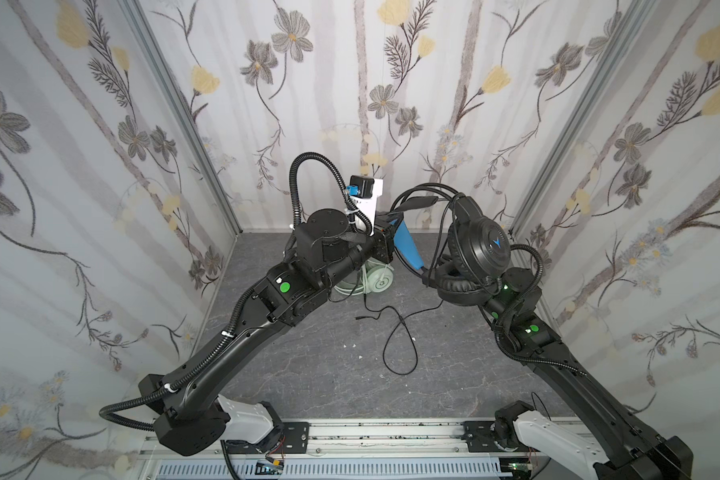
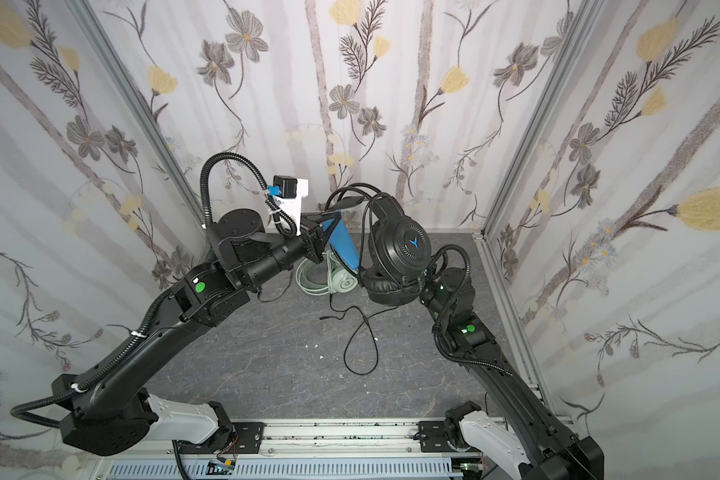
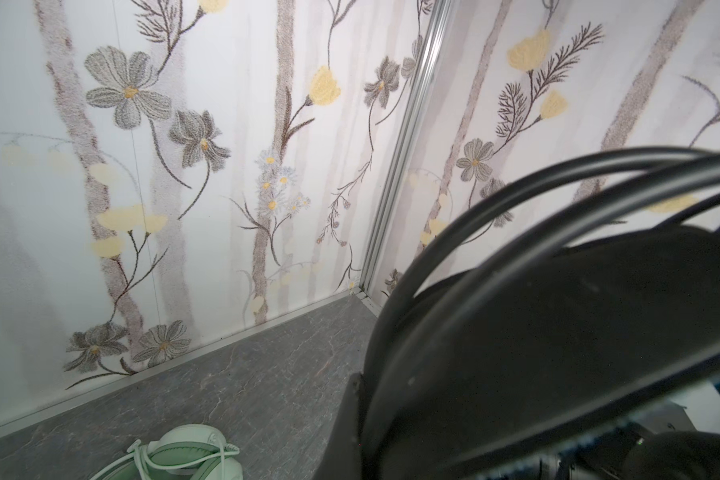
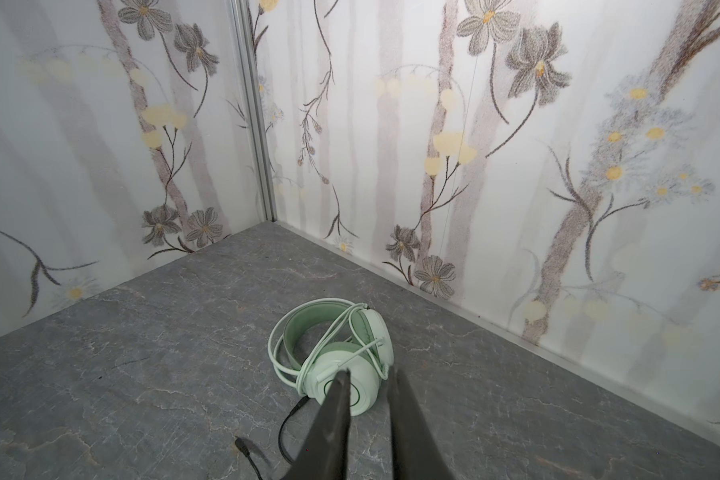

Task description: Wrap the headphones

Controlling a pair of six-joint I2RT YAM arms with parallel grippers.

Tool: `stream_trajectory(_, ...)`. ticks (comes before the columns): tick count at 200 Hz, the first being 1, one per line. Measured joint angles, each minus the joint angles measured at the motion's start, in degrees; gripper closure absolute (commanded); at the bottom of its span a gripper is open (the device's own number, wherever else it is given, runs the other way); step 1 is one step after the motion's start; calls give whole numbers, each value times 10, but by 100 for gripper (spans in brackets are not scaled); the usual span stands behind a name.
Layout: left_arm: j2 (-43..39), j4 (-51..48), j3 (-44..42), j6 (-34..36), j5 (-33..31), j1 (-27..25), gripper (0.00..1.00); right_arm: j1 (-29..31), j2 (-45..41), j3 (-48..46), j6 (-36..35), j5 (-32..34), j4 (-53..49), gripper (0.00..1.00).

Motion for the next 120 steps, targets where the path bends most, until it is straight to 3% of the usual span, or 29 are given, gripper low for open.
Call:
stream_trajectory(99, 66, 77, 46, -58, -118, -38, 100, 1, 22, -74, 87, -41, 88, 81)
stream_trajectory(120, 73, 84, 51, -63, -136, -40, 100, 2, 29, -85, 108, -48, 103, 75)
